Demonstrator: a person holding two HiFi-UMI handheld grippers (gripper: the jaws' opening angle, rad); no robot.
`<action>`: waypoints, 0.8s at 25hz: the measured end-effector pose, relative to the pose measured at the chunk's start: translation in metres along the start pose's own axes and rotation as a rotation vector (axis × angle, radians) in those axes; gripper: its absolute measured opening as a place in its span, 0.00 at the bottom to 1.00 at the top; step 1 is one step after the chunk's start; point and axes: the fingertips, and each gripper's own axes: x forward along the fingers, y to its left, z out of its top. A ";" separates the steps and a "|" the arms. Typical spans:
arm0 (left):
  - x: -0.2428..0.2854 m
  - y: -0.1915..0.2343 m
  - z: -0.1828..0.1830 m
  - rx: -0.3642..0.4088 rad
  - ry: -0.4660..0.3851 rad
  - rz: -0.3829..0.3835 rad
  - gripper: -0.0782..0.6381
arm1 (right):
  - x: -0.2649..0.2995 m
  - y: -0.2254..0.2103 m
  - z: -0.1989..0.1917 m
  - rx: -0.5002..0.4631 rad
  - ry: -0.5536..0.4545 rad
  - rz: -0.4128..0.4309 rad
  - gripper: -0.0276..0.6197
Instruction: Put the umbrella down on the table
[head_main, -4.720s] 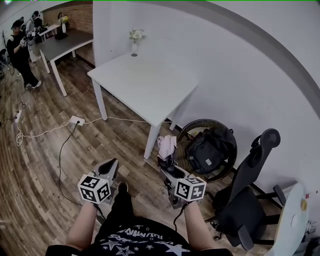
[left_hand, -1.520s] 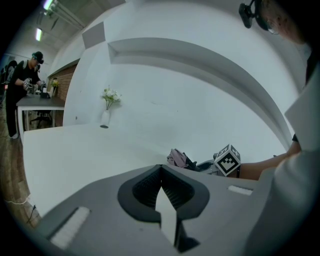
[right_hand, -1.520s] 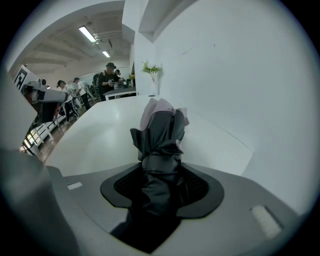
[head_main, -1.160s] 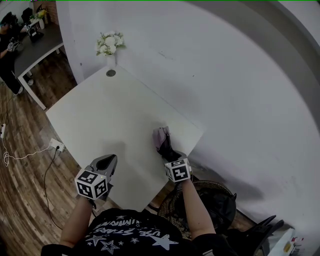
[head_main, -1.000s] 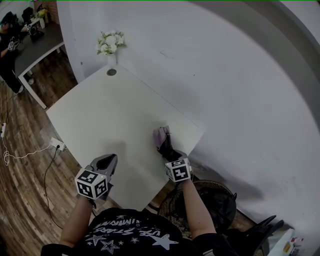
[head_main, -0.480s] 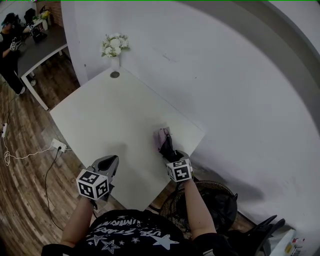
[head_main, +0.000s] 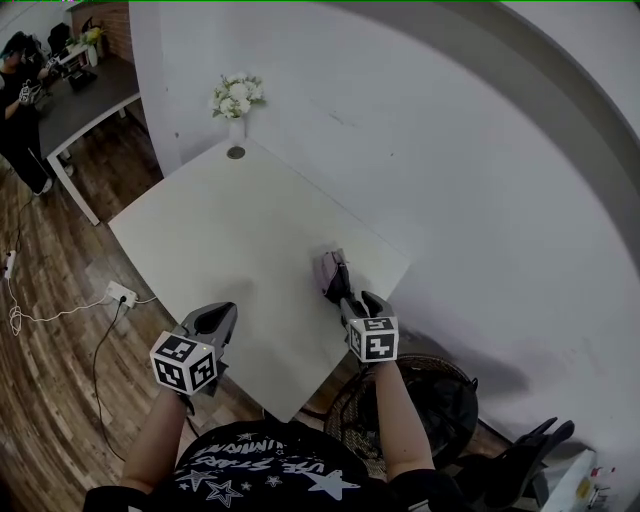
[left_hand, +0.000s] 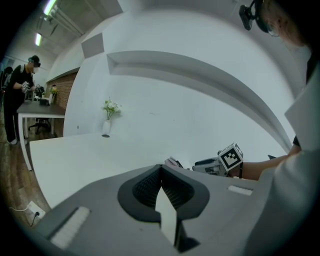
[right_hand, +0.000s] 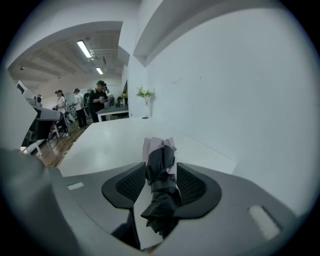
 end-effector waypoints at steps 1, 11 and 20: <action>-0.005 -0.001 0.002 0.001 -0.005 -0.003 0.11 | -0.006 0.001 0.006 0.012 -0.020 -0.013 0.35; -0.055 -0.011 0.013 0.021 -0.052 -0.049 0.11 | -0.074 0.059 0.049 0.041 -0.218 -0.009 0.07; -0.102 -0.016 -0.004 0.010 -0.054 -0.081 0.11 | -0.124 0.131 0.044 0.019 -0.276 0.007 0.06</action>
